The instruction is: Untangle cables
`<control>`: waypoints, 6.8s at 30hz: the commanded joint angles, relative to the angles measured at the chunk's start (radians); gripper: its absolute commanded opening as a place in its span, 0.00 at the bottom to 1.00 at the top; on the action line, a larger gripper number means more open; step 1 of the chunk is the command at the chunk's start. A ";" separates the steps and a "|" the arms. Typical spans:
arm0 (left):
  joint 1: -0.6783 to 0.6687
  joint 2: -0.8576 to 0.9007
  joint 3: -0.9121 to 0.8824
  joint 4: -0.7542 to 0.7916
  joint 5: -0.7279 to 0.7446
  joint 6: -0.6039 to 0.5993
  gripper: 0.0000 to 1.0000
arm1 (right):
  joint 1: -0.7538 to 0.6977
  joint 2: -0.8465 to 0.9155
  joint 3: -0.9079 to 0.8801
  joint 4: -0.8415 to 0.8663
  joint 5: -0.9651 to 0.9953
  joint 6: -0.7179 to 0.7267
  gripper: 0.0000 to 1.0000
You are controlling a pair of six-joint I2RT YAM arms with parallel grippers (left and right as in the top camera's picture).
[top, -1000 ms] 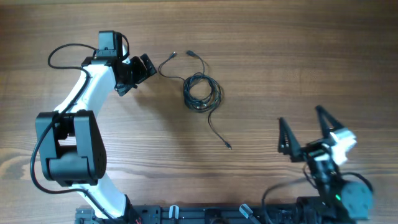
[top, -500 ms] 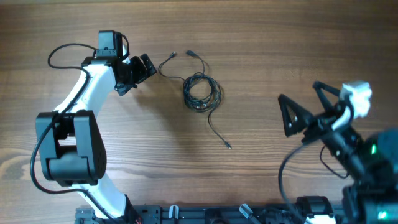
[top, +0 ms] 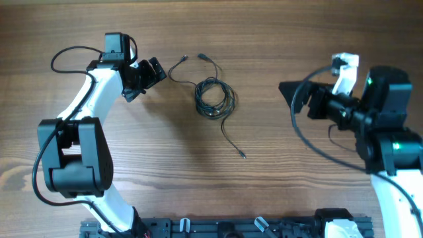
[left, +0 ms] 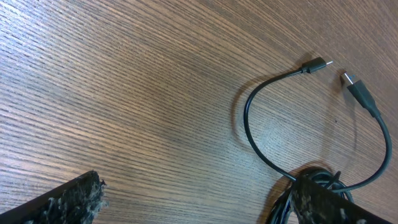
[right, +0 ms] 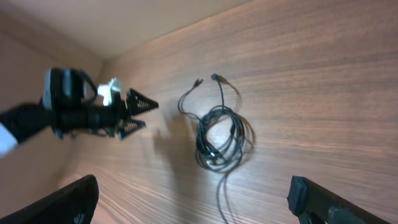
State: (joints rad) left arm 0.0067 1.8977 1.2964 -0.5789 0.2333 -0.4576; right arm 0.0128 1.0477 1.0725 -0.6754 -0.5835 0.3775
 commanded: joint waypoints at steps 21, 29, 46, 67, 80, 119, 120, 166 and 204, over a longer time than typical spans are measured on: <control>-0.003 -0.017 0.013 0.002 -0.006 -0.006 1.00 | 0.115 0.370 0.016 -0.047 -0.088 -0.037 0.61; -0.003 -0.017 0.013 0.003 -0.006 -0.006 1.00 | 0.223 0.521 0.016 0.051 -0.088 -0.034 0.75; -0.003 -0.017 0.013 0.003 -0.006 -0.006 1.00 | 0.310 0.679 0.016 0.383 0.146 0.159 0.90; -0.003 -0.017 0.013 0.002 -0.006 -0.006 1.00 | 0.366 0.884 0.016 0.702 0.216 0.236 0.93; -0.003 -0.017 0.013 0.002 -0.006 -0.006 1.00 | 0.405 0.991 0.016 0.716 0.377 0.235 0.51; -0.003 -0.017 0.013 0.003 -0.006 -0.006 1.00 | 0.224 0.586 0.016 0.307 0.689 0.093 1.00; -0.003 -0.017 0.013 0.002 -0.006 -0.006 1.00 | 0.224 0.586 0.016 0.308 0.689 0.093 1.00; -0.003 -0.017 0.013 0.002 -0.006 -0.006 1.00 | 0.223 0.586 0.016 0.308 0.689 0.094 1.00; -0.003 -0.017 0.013 0.003 -0.006 -0.006 1.00 | 0.223 0.586 0.016 0.308 0.689 0.094 1.00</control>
State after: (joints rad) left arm 0.0067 1.8977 1.2964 -0.5789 0.2333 -0.4576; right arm 0.2386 1.6371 1.0855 -0.3668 0.0872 0.4843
